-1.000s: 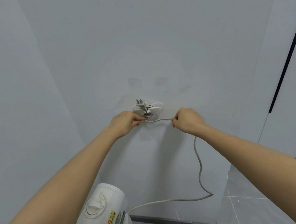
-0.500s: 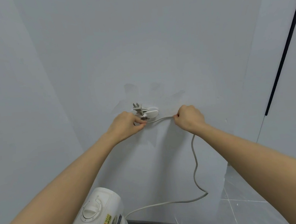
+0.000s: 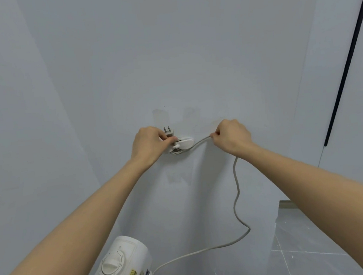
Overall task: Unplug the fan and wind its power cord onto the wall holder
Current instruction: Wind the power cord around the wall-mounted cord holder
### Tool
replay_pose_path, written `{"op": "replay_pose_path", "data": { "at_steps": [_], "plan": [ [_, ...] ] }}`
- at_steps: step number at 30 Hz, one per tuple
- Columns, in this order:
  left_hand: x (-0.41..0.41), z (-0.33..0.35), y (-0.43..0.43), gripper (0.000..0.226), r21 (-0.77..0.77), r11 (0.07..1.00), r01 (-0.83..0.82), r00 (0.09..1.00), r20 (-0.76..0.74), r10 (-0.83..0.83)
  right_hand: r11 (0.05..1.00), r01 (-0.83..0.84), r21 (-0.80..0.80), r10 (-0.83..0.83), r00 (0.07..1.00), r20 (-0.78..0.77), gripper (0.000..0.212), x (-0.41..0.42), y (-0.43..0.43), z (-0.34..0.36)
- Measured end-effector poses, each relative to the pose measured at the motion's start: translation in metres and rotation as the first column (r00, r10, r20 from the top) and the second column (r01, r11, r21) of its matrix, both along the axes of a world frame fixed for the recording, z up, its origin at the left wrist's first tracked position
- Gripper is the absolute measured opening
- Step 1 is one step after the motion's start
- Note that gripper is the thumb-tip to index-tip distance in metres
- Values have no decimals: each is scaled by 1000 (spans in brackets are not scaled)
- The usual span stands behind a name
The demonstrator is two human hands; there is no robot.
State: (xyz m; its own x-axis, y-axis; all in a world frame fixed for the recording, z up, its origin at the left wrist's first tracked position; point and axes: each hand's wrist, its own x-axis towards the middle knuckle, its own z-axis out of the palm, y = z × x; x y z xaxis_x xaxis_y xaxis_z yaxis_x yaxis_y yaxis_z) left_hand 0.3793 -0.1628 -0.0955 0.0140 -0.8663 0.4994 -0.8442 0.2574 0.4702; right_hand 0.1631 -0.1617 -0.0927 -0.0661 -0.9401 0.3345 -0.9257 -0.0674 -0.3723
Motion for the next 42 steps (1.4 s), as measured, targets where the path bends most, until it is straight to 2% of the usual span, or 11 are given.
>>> {"op": "replay_pose_path", "data": {
  "at_steps": [4,6,8,11,14,17,23,27,34,39,42],
  "plan": [
    [3,5,4,19,-6,999,36,997,-71,-36,1000,8,16,-9,999,45,34,2,-2,10],
    [3,7,7,14,-5,999,48,988,-148,-48,999,15,38,-18,997,75,23,3,-5,15],
    [3,9,6,13,2,998,57,972,-229,-55,998,14,60,-20,994,112,23,5,-8,18],
    [4,11,6,31,28,996,87,935,-347,-72,998,24,53,-30,994,103,23,8,-11,18],
    [5,12,5,32,44,992,121,946,-307,-102,998,36,-45,-34,999,37,22,9,-8,11],
    [6,16,2,25,56,989,138,957,-263,-119,989,4,-149,-8,1000,-28,36,12,-5,6],
    [8,19,0,29,86,987,134,971,-211,-113,971,-41,-234,31,998,-47,46,20,-3,3],
    [1,16,5,30,76,991,111,994,16,-112,980,-25,-199,14,998,-57,45,12,-1,-3],
    [-18,14,-2,16,149,974,172,927,309,-212,985,-45,-166,33,996,-78,49,6,2,-1],
    [-13,9,-10,18,157,957,244,918,281,-280,980,-43,-195,29,997,-74,52,7,1,0],
    [-13,11,-8,18,170,939,298,909,248,-334,965,-54,-258,38,997,-68,45,19,0,7]
  ]
}}
